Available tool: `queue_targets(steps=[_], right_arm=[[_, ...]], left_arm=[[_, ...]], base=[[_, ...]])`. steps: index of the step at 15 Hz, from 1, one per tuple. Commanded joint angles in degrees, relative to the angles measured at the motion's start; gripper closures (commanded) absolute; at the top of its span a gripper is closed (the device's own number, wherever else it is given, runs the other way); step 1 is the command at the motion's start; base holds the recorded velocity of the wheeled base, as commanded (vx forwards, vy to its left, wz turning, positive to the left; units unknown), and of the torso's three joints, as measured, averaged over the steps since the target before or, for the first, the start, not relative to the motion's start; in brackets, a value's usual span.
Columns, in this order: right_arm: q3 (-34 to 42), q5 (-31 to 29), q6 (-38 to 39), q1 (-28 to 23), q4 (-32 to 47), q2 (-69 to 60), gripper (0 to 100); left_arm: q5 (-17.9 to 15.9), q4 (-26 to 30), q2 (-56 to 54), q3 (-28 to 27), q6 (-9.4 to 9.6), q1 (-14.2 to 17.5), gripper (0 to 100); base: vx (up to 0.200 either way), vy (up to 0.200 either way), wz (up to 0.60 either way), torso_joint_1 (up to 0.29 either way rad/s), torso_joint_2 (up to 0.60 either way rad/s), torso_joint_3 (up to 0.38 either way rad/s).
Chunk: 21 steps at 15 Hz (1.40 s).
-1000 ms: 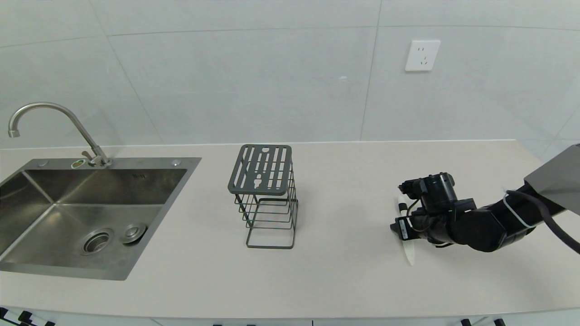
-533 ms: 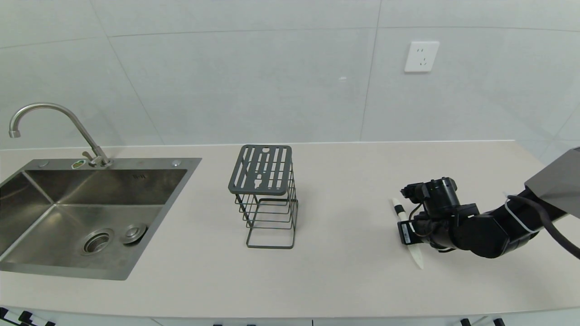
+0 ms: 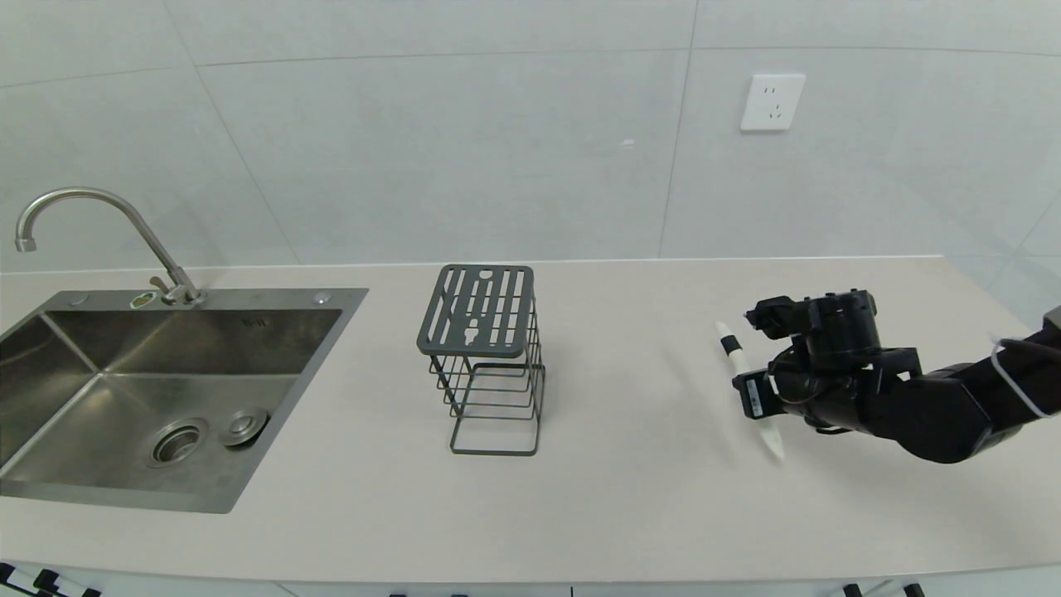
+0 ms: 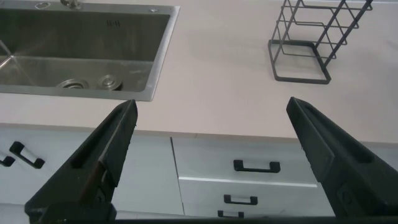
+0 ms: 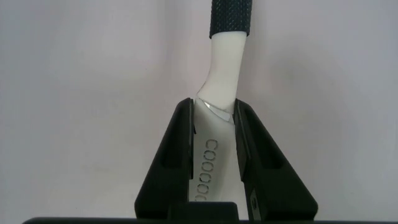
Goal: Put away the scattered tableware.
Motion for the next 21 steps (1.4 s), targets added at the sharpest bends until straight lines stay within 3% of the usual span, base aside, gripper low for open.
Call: queue_targets(steps=[1,4,7,9,11,14,16,18,20,21], right_arm=[[4.43,2.64,-3.13,0.33,-2.47,-7.85,100],[10.94,9.06,-8.23,0.42,-7.22,-15.41,100],[16.12,14.95,-12.45,0.60,-7.48,-22.62,100],[19.46,19.43,-14.03,0.68,-7.48,-27.19,100],[20.52,25.06,-17.29,0.86,-7.48,-30.44,100],[20.87,31.74,-20.98,0.95,-8.80,-31.41,100],[22.36,33.49,-21.06,1.30,-12.93,-30.88,100],[23.16,38.15,-21.42,1.30,-21.19,-28.33,100],[23.51,43.07,-21.50,1.30,-28.58,-25.61,100],[23.59,43.42,-21.50,1.30,-29.10,-25.34,100]], left_arm=[[-0.01,-0.02,0.07,0.00,-0.06,0.01,0],[-0.10,-0.55,0.07,0.00,-0.14,0.01,0],[-1.77,-15.14,0.07,-0.09,-0.14,0.01,0],[-6.78,-15.14,0.42,-3.69,-0.14,-0.07,0],[-12.05,-11.53,7.10,-12.74,-0.32,-0.60,0],[-20.40,-13.47,20.55,-23.29,-0.23,-3.41,0],[-24.53,-21.47,28.73,-23.99,0.47,-5.52,0],[-28.40,-31.22,36.64,-22.85,3.11,-6.58,0],[-33.50,-37.99,44.19,-23.03,5.83,-8.77,0],[-33.94,-38.60,45.16,-23.12,6.01,-9.21,0]], base=[[0.000,0.000,0.00,0.000,0.00,0.000],[0.000,0.000,0.00,0.000,0.00,0.000],[0.000,0.000,0.00,0.000,0.00,0.000],[0.000,0.000,0.00,0.000,0.00,0.000],[0.000,0.000,0.00,0.000,0.00,0.000],[0.000,0.000,0.00,0.000,0.00,0.000],[0.000,0.000,0.00,0.000,0.00,0.000],[0.000,0.000,0.00,0.000,0.00,0.000],[0.000,0.000,0.00,0.000,0.00,0.000],[0.000,0.000,0.00,0.000,0.00,0.000]])
